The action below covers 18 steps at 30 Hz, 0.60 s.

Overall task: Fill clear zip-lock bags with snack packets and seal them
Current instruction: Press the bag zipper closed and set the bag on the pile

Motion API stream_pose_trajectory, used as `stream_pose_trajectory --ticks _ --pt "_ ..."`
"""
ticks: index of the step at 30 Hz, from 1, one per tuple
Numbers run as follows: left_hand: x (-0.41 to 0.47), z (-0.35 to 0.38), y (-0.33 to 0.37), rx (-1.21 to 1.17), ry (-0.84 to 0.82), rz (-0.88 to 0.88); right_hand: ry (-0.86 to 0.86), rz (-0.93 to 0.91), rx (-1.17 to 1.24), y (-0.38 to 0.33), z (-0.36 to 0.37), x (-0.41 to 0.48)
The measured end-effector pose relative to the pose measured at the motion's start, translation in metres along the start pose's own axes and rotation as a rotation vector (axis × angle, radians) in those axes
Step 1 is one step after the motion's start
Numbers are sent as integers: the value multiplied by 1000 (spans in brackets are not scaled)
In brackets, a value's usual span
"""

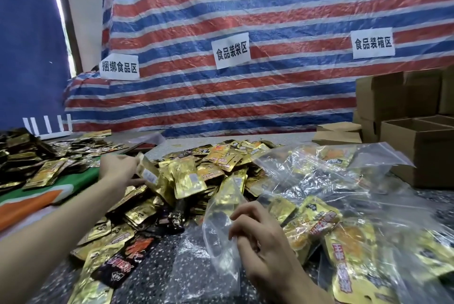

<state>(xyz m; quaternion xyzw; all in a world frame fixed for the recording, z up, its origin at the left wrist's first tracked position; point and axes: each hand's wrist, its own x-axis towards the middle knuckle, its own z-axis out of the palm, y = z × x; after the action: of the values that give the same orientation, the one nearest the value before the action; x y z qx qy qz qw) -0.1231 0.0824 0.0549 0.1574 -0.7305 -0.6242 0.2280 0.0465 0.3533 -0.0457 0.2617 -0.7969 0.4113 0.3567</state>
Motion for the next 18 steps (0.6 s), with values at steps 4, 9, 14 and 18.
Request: stream_pose_trajectory --ticks 4,9,14,18 --pt "-15 -26 18 171 1 212 12 1 20 2 0 0" --pt "-31 -53 39 316 51 483 5 16 18 3 2 -1" --pt "-56 -67 55 256 -18 591 -17 42 44 0 3 -2" --pt "-86 -67 68 35 -213 468 -17 39 45 -2 3 -2"
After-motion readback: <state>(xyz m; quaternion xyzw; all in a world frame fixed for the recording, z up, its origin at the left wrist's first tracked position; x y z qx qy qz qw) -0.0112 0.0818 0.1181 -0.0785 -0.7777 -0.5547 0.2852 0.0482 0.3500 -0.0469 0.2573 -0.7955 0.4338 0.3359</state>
